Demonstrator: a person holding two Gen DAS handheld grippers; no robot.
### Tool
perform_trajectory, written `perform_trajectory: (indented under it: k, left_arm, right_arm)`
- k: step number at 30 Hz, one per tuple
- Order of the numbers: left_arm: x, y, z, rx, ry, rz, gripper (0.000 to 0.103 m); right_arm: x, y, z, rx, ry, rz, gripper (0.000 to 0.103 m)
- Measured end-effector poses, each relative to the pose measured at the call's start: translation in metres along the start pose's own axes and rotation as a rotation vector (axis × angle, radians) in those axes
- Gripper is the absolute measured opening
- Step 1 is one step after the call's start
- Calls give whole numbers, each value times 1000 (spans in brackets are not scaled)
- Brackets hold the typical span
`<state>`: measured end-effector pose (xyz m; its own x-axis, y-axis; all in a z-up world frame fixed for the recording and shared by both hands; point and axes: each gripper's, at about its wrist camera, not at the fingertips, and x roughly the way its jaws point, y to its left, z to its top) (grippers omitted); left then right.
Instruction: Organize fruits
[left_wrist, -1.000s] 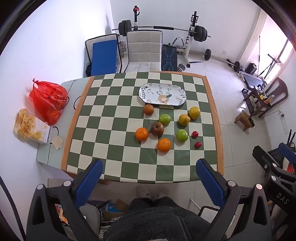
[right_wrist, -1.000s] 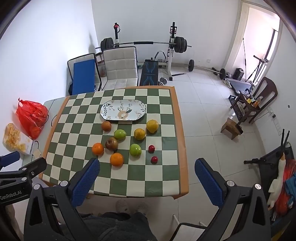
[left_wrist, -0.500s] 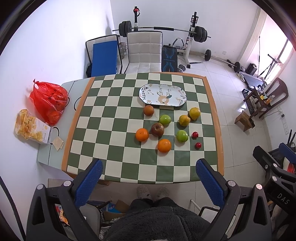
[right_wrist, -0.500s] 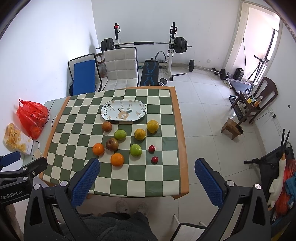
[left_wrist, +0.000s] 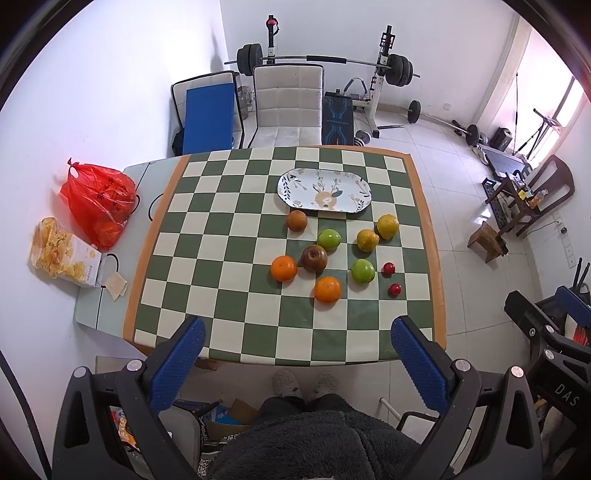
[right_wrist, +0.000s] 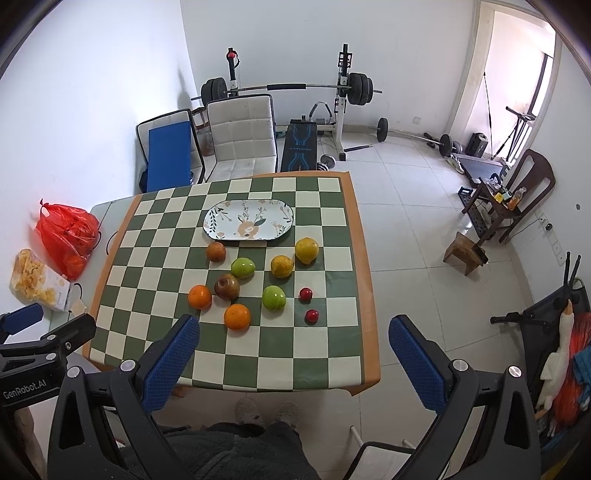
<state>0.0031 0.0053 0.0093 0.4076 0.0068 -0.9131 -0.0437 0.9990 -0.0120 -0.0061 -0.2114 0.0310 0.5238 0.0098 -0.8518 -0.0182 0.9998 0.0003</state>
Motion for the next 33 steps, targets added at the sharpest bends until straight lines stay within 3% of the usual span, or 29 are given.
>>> perform_trajectory:
  k: [9, 22, 26, 33]
  left_arm:
    - [-2, 0, 5, 4, -1, 0, 103]
    - [-2, -1, 2, 0, -7, 0, 103]
    - [-13, -4, 20, 4, -7, -2, 103]
    - [-14, -4, 20, -1, -11, 0, 103]
  right_arm:
    - [-14, 9, 16, 3, -1, 9, 103]
    - [-14, 6, 13, 5, -4, 11, 103]
    - [-15, 5, 13, 5, -5, 13, 103]
    - [-16, 6, 13, 7, -5, 18, 103]
